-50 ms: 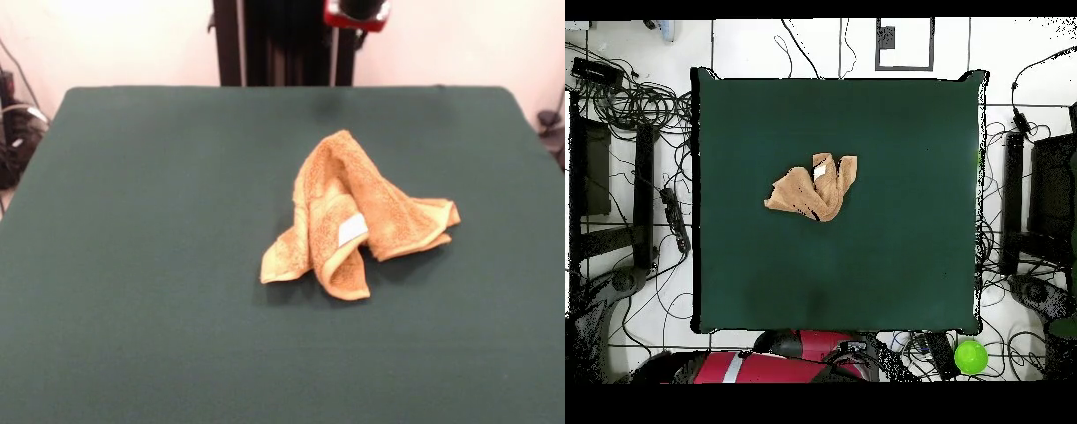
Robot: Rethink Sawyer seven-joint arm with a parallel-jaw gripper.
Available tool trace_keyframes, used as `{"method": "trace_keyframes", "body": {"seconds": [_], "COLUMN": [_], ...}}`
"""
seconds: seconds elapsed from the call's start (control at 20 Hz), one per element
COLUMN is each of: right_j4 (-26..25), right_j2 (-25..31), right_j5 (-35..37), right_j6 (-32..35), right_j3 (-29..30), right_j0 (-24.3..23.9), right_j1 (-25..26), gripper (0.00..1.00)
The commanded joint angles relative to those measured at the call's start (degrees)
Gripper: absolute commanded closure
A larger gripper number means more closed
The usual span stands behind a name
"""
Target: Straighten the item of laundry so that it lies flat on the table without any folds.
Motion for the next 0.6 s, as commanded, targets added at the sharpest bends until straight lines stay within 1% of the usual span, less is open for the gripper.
{"method": "trace_keyframes", "body": {"seconds": [0.05,0.15,0.3,0.6], "right_j4": [7.38,8.44,9.68,11.65], "right_j2": [-0.47,-0.86,0.02,0.37], "right_j5": [-2.35,-2.8,-2.66,1.94], "right_j6": [14.38,14.66,14.14,11.77], "right_j3": [-10.06,-11.25,-12.59,-17.38], "right_j0": [0.73,0.86,-0.22,-0.19], "right_j1": [3.02,4.13,5.24,6.68], "gripper": [0.0,0.0,0.0,0.0]}}
